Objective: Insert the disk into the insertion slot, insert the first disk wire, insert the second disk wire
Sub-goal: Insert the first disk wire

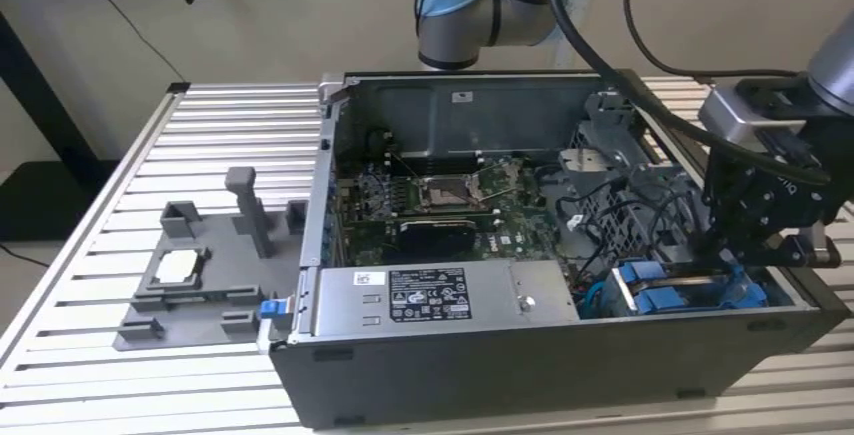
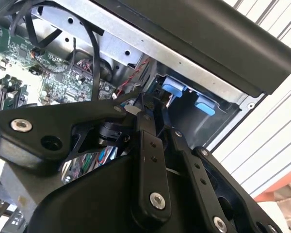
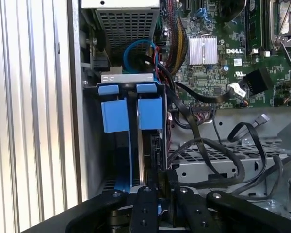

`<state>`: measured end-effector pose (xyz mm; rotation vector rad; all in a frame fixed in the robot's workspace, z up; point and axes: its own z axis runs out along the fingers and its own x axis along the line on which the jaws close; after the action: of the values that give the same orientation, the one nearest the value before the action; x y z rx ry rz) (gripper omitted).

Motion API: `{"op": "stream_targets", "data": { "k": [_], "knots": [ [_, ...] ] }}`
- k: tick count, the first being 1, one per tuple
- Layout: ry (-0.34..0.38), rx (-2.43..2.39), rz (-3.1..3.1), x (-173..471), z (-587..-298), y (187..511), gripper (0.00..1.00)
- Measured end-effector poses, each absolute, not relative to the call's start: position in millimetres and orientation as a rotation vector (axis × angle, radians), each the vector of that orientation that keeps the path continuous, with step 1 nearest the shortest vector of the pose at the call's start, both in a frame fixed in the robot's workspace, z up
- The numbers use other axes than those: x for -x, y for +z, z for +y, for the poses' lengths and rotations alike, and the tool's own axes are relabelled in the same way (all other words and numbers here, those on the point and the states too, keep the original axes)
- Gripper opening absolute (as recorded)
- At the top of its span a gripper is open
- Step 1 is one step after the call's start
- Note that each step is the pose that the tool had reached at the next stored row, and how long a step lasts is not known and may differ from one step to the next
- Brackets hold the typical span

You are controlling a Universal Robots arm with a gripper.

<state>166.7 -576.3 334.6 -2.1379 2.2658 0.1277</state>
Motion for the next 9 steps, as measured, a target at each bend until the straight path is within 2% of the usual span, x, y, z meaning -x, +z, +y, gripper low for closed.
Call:
{"op": "stream_targets", "data": {
  "k": [3, 4, 9],
  "knots": [
    [0.13, 2.137, 2.265, -166.2, -576.3, 337.5, 0.2],
    [0.129, 2.137, 2.265, -166.1, -576.3, 341.9, 0.27],
    [0.128, 2.137, 2.265, -164.6, -576.3, 360.1, 0.27]
  ]
}}
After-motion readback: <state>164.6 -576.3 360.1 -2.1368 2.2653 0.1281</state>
